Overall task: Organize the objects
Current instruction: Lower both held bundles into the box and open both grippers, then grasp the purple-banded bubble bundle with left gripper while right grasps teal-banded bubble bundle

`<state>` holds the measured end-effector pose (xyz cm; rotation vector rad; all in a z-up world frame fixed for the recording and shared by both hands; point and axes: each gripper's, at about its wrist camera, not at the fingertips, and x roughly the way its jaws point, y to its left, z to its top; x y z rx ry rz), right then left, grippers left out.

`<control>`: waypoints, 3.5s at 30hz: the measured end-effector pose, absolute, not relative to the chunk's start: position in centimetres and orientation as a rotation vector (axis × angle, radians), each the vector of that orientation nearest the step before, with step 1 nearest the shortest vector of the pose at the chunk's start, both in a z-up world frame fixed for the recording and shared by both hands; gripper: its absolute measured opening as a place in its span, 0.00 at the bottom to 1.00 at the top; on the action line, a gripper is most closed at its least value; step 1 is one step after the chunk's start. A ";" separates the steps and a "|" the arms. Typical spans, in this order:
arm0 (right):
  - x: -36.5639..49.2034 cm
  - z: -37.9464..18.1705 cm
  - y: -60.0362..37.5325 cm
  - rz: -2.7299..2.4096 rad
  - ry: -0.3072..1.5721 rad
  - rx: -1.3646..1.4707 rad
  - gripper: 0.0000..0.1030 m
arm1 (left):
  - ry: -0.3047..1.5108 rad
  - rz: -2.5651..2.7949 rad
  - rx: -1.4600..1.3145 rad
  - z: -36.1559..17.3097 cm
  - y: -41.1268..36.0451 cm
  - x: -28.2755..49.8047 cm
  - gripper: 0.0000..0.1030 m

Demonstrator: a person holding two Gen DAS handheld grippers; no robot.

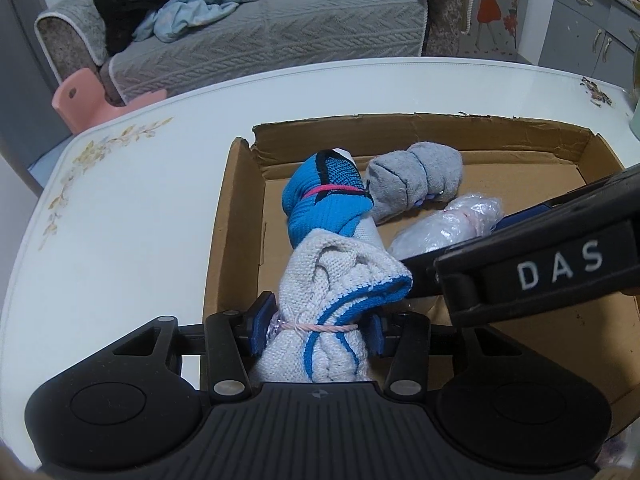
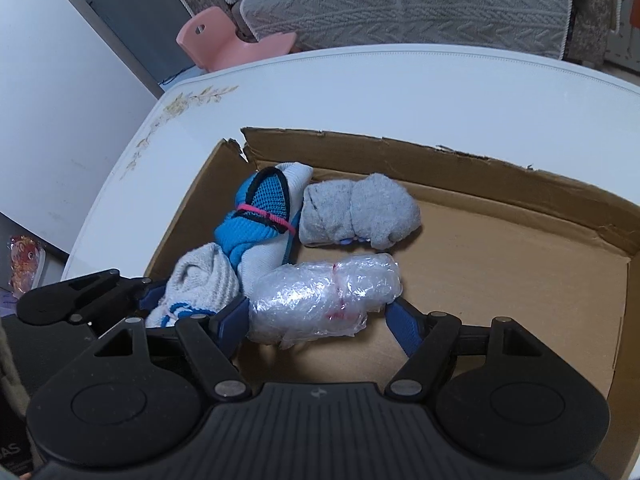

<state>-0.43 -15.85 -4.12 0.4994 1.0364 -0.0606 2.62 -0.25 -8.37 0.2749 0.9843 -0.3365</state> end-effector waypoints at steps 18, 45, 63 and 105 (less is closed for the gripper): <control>-3.3 -0.3 -17.0 -0.115 0.976 0.519 0.81 | 0.979 -0.353 0.269 -5.4 0.2 1.0 0.71; -12.7 4.2 -13.4 -0.182 0.920 0.472 0.89 | 1.056 -0.423 0.305 -1.0 4.4 -8.6 0.79; -22.1 -1.9 -13.5 -0.418 1.099 0.691 0.90 | 1.179 -0.409 0.347 -6.1 7.9 -12.4 0.80; -24.3 -4.1 -14.1 -0.478 1.093 0.787 0.47 | 1.304 -0.403 0.004 -6.0 9.1 -10.1 0.42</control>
